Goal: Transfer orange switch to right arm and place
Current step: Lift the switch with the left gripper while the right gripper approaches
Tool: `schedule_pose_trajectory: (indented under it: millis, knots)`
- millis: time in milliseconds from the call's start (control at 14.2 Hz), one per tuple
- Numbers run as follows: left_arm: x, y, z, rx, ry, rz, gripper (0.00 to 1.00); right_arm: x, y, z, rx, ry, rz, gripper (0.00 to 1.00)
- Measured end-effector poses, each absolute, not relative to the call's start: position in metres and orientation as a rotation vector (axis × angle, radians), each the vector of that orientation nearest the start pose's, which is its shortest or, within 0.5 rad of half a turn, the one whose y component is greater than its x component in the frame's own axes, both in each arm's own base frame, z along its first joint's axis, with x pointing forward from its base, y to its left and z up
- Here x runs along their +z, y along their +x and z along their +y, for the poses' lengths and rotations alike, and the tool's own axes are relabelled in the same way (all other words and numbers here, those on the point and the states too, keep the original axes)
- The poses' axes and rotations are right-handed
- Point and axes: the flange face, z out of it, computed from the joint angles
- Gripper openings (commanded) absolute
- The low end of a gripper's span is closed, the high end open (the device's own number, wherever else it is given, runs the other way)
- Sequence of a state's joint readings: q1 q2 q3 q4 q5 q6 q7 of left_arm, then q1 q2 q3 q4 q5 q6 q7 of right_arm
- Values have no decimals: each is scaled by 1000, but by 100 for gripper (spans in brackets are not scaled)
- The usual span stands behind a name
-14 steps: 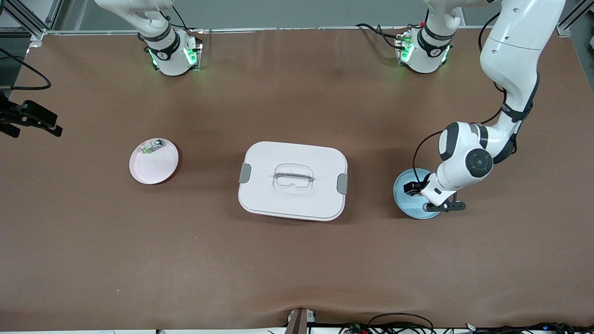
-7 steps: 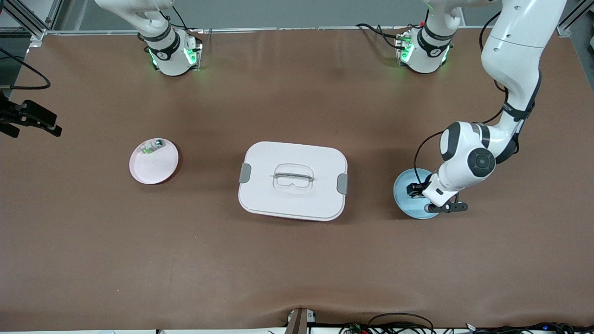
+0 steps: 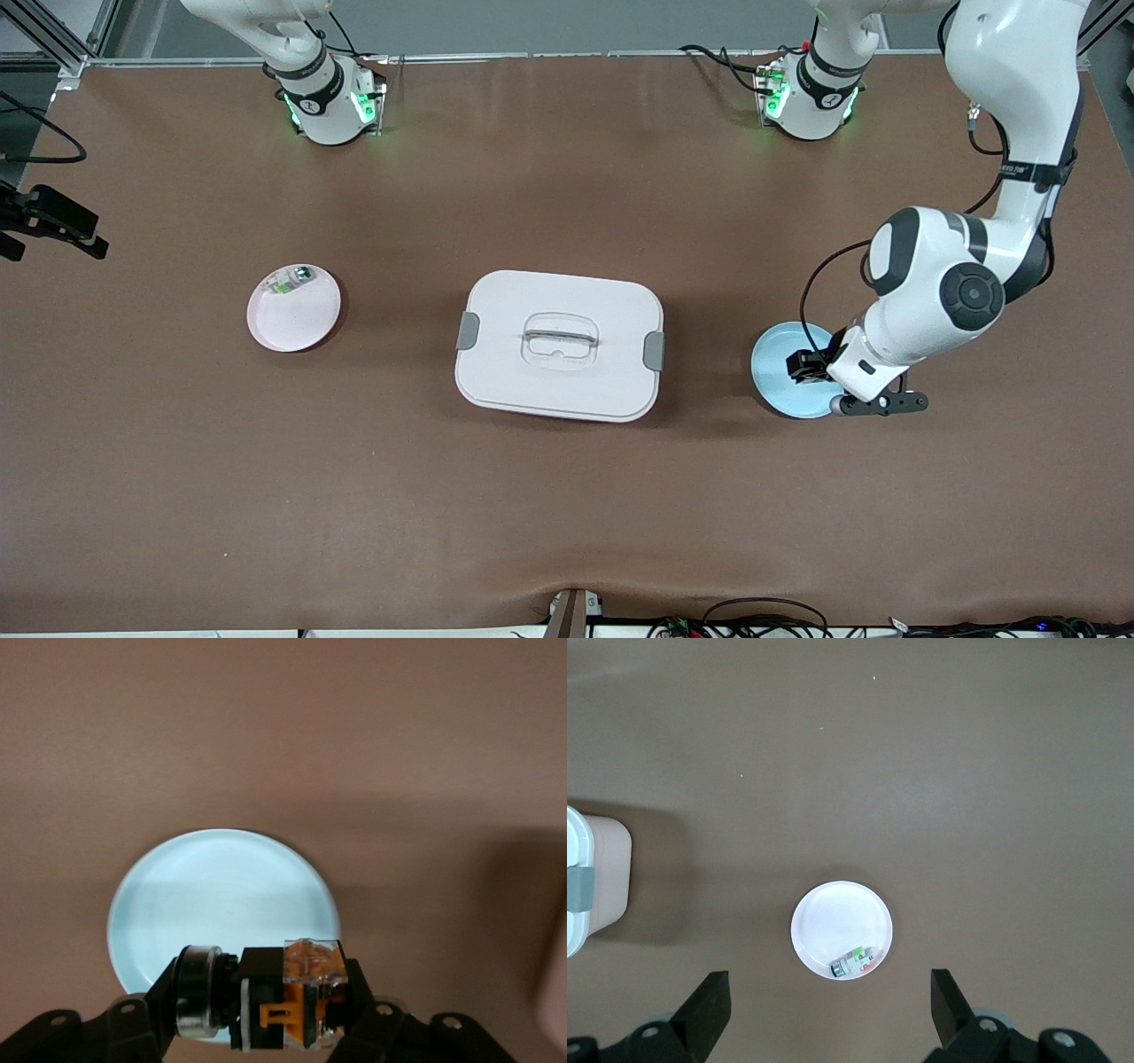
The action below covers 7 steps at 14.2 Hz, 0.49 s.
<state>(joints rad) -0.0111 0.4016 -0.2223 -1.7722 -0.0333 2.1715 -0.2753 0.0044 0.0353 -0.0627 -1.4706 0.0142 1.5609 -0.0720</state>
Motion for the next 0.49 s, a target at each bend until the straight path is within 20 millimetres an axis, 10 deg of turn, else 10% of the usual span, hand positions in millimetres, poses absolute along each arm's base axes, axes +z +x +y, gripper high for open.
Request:
schedule_pose_trajectory:
  millis: [492]
  knots:
    - [432, 618, -261, 186, -3339, -575, 0, 638, 570, 28, -32, -3126, -183, 100]
